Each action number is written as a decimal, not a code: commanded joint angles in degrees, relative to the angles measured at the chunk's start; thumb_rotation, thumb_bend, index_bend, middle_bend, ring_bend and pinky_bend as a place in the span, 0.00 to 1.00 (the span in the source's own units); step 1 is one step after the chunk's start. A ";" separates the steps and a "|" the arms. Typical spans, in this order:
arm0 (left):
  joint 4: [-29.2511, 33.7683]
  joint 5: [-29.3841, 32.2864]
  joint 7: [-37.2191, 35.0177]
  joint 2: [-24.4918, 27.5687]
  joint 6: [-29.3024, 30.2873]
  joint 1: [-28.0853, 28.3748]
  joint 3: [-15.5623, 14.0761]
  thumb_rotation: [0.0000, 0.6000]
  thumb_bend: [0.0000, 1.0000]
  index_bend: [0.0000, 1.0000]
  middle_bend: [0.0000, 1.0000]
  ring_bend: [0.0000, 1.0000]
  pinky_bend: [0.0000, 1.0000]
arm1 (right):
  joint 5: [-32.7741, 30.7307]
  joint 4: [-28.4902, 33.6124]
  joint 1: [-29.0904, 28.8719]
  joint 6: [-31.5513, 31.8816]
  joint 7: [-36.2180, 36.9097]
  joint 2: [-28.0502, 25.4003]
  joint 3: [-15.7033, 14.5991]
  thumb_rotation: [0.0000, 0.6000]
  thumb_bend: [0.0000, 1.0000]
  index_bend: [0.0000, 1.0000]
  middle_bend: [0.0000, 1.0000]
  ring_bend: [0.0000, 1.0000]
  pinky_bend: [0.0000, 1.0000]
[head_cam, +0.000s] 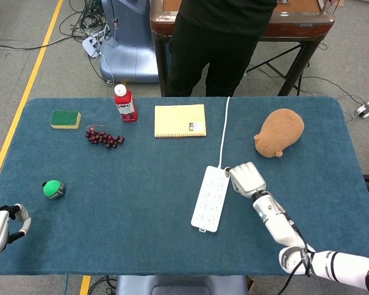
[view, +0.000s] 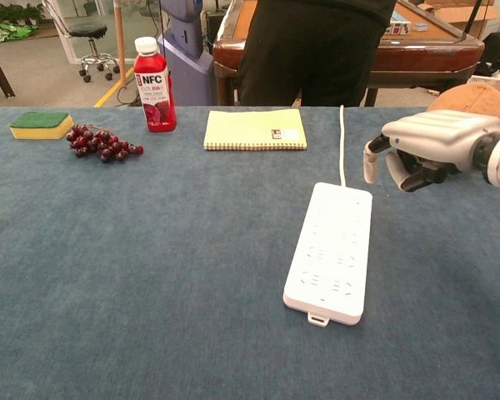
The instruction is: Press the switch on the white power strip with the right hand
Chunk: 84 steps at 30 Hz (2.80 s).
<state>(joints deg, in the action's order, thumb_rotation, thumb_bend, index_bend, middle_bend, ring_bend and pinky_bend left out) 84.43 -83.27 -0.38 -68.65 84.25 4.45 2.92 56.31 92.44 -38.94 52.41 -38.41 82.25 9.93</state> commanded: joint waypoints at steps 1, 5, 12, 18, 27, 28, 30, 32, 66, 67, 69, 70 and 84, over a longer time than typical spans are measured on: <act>-0.57 0.11 0.22 -0.23 0.02 0.04 0.10 1.00 0.50 0.68 0.63 0.55 0.81 | -0.92 -1.27 -0.88 -0.14 -0.43 1.11 -0.45 1.00 0.89 0.39 1.00 1.00 1.00; -1.56 0.55 0.54 -0.70 -0.01 0.05 0.32 1.00 0.50 0.68 0.63 0.55 0.81 | -2.25 -3.02 -2.03 -0.04 -1.12 2.49 -0.98 1.00 0.89 0.39 1.00 1.00 1.00; -1.96 0.92 -0.39 -0.62 -0.18 0.04 0.53 1.00 0.50 0.68 0.63 0.55 0.81 | -4.03 -5.21 -3.79 -0.29 -1.56 4.48 -1.54 1.00 0.89 0.39 1.00 1.00 1.00; -2.11 0.97 -0.60 -0.65 -0.44 0.10 0.49 1.00 0.50 0.68 0.63 0.55 0.81 | -5.07 -6.46 -4.71 -0.01 -1.52 5.76 -2.02 1.00 0.89 0.39 1.00 1.00 1.00; -2.16 1.00 -0.84 -0.61 -0.56 0.09 0.45 1.00 0.50 0.68 0.63 0.55 0.81 | -6.22 -7.87 -5.89 0.27 -1.53 7.22 -2.56 1.00 0.89 0.39 1.00 1.00 1.00; -2.16 0.97 -0.83 -0.61 -0.56 0.09 0.43 1.00 0.50 0.68 0.63 0.55 0.81 | -6.36 -8.03 -6.01 0.28 -1.56 7.36 -2.59 1.00 0.89 0.39 1.00 1.00 1.00; -2.15 1.04 -0.77 -0.62 -0.57 0.08 0.44 1.00 0.50 0.68 0.63 0.55 0.81 | -6.71 -8.31 -6.26 0.22 -1.50 7.60 -2.64 1.00 0.89 0.39 1.00 1.00 1.00; -2.16 1.19 -0.76 -0.62 -0.66 0.07 0.47 1.00 0.50 0.68 0.63 0.55 0.81 | -7.02 -8.58 -6.50 0.16 -1.42 7.80 -2.68 1.00 0.89 0.39 1.00 1.00 1.00; -2.18 3.06 -0.51 -0.26 -1.83 -0.05 0.85 1.00 0.50 0.68 0.63 0.55 0.81 | -12.05 -10.91 -9.74 -1.41 -2.21 9.45 -4.13 1.00 0.89 0.39 1.00 1.00 1.00; -2.14 3.12 -0.52 -0.23 -1.83 -0.07 0.87 1.00 0.50 0.68 0.63 0.55 0.81 | -12.17 -11.04 -9.83 -1.48 -2.19 9.53 -4.13 1.00 0.89 0.39 1.00 1.00 1.00; -2.10 3.26 -0.55 -0.16 -1.87 -0.10 0.92 1.00 0.50 0.68 0.63 0.55 0.81 | -12.45 -11.32 -10.05 -1.63 -2.15 9.71 -4.16 1.00 0.89 0.39 1.00 1.00 1.00; -2.06 3.30 -0.56 -0.13 -1.90 -0.10 0.93 1.00 0.50 0.68 0.63 0.55 0.81 | -12.55 -11.44 -10.13 -1.68 -2.14 9.79 -4.18 1.00 0.88 0.39 1.00 1.00 1.00; -1.96 2.80 -0.43 -0.15 -1.78 -0.03 0.80 1.00 0.50 0.68 0.63 0.55 0.81 | -9.86 -8.90 -9.86 0.55 -0.25 8.12 -4.23 1.00 0.89 0.39 1.00 1.00 1.00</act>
<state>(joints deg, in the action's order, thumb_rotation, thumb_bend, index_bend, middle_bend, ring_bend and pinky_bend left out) 82.46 -80.46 -0.81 -68.80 82.47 4.42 3.73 45.65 82.63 -49.07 52.23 -39.06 91.05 5.64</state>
